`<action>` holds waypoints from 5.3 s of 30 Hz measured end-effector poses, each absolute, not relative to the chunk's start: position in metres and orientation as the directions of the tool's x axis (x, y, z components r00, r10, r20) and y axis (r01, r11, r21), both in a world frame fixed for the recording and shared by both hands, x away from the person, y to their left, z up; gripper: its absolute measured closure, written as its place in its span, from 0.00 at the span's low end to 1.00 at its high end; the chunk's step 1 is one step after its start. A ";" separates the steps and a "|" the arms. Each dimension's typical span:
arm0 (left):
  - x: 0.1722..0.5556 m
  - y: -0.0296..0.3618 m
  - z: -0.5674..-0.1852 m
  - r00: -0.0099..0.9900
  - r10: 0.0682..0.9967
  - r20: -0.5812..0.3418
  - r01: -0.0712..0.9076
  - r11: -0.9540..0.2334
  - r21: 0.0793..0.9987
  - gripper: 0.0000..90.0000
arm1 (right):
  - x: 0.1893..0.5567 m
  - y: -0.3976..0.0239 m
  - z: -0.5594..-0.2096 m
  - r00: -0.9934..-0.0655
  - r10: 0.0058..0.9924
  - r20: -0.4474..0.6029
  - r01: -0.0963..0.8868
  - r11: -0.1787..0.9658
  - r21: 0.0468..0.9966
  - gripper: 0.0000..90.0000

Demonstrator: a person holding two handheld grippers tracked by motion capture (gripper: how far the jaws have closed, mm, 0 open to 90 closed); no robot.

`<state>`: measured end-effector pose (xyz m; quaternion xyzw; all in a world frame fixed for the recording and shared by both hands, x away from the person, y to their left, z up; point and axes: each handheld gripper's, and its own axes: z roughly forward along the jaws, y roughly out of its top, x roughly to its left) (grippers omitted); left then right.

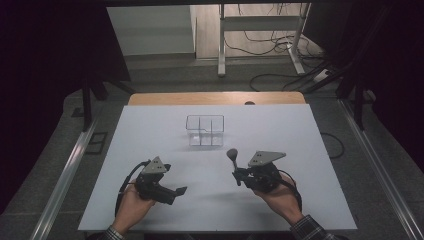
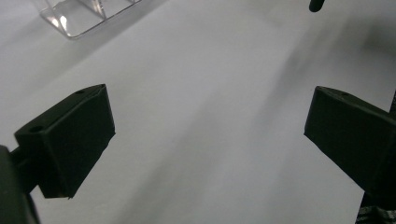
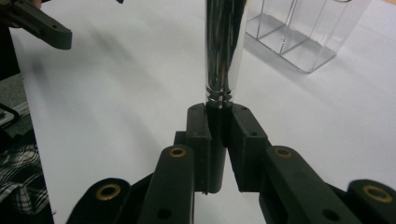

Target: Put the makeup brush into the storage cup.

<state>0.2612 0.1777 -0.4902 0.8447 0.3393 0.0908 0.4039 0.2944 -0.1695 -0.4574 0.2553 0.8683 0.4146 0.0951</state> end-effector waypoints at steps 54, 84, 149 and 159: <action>0.229 0.222 -0.497 0.695 0.713 -0.087 0.532 -0.429 0.730 0.02 | 0.324 -0.175 -0.443 -0.827 0.554 0.098 0.399 0.456 0.796 0.87; 0.223 0.237 -0.501 0.670 0.739 -0.071 0.540 -0.420 0.730 0.01 | 0.356 -0.166 -0.432 -0.812 0.571 0.120 0.411 0.414 0.812 0.87; 0.214 0.277 -0.510 0.595 0.794 -0.127 0.612 -0.345 0.712 0.01 | 0.428 -0.129 -0.416 -0.781 0.616 0.106 0.396 0.356 0.847 0.87; 0.213 0.280 -0.510 0.594 0.789 -0.159 0.611 -0.313 0.727 0.01 | 0.437 -0.120 -0.416 -0.778 0.622 0.095 0.391 0.359 0.848 0.87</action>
